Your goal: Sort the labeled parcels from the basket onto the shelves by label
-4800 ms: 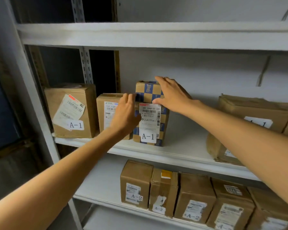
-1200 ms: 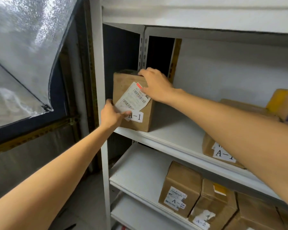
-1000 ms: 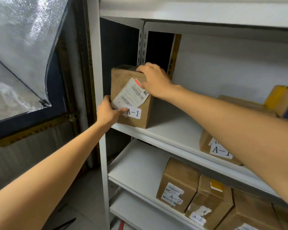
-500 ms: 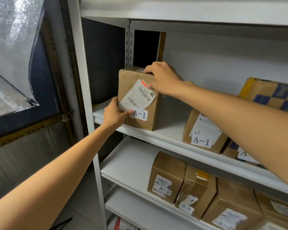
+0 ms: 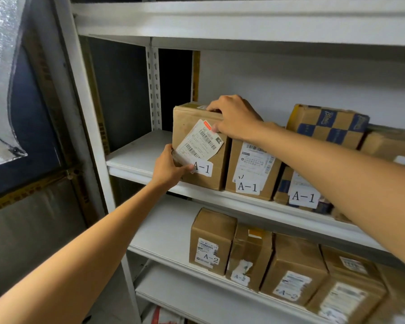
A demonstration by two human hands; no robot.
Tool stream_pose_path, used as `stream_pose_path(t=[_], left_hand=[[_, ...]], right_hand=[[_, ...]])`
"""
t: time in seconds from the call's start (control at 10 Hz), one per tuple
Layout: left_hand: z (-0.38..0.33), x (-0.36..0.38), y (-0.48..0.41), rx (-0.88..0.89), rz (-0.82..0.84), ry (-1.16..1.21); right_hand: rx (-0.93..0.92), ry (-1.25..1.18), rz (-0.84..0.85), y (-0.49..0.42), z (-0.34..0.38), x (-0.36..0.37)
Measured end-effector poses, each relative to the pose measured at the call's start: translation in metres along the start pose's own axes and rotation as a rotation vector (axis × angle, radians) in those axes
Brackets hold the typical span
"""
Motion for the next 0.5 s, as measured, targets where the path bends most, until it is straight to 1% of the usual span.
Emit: stream_pose_path(t=[0.1, 0.2, 0.3, 0.4, 0.5], left_hand=[[-0.001, 0.003, 0.001, 0.008, -0.006, 0.005], [-0.006, 0.002, 0.006, -0.003, -0.061, 0.029], [-0.019, -0.012, 0.015, 0.079, -0.248, -0.104], [-0.047, -0.013, 0.026, 0.278, -0.230, -0.196], [-0.073, 0.009, 0.030, 0.351, -0.012, -0.162]], right_hand=[[-0.004, -0.019, -0.008, 0.004, -0.002, 0.002], [0.006, -0.020, -0.025, 0.004, -0.004, 0.004], [-0.003, 0.007, 0.001, 0.004, -0.006, 0.007], [-0.016, -0.018, 0.055, 0.013, -0.008, 0.007], [-0.013, -0.055, 0.045, 0.024, -0.012, 0.001]])
Point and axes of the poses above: each hand's wrist, its own y-axis away from the middle knuckle, its own x-axis out of the palm, z = x × y, the point moved 7 cm from there along -y, towards the middle knuckle, and after that the axes turned 7 degrees about x, right-handed, at the moved point
